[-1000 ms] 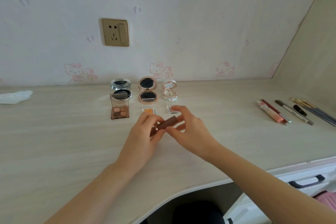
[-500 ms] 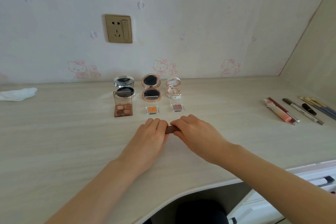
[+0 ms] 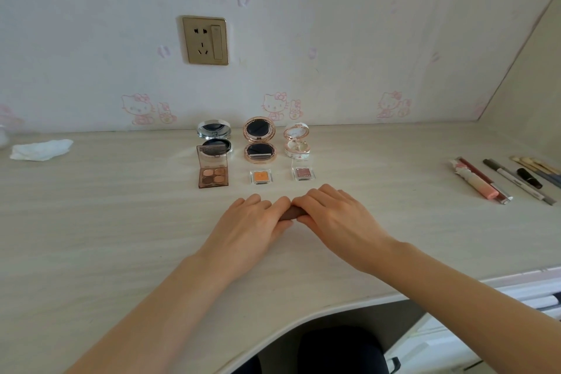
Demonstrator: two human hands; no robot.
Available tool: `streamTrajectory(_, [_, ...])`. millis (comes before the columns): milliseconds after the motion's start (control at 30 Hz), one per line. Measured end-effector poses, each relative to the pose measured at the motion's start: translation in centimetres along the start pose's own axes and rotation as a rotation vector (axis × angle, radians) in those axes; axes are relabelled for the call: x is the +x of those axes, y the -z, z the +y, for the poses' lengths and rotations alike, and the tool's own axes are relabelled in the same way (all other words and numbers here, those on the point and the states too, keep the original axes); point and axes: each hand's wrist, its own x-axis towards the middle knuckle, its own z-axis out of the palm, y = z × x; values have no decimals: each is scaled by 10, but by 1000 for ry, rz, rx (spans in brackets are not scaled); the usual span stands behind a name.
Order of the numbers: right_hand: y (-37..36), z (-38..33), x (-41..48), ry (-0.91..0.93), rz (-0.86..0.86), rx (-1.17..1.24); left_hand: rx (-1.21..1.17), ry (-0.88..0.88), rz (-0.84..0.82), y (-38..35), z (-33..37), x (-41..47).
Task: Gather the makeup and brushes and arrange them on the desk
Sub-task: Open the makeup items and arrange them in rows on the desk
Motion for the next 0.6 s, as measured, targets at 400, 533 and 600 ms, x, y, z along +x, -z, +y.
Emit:
streamTrajectory(400, [3, 0, -4, 76, 31, -32, -250, 118, -128, 12, 0, -3])
streamTrajectory(533, [8, 1, -4, 121, 9, -64, -344, 118, -112, 15, 2, -3])
streamTrajectory(600, [9, 0, -4, 133, 10, -74, -378, 129, -110, 16, 2, -3])
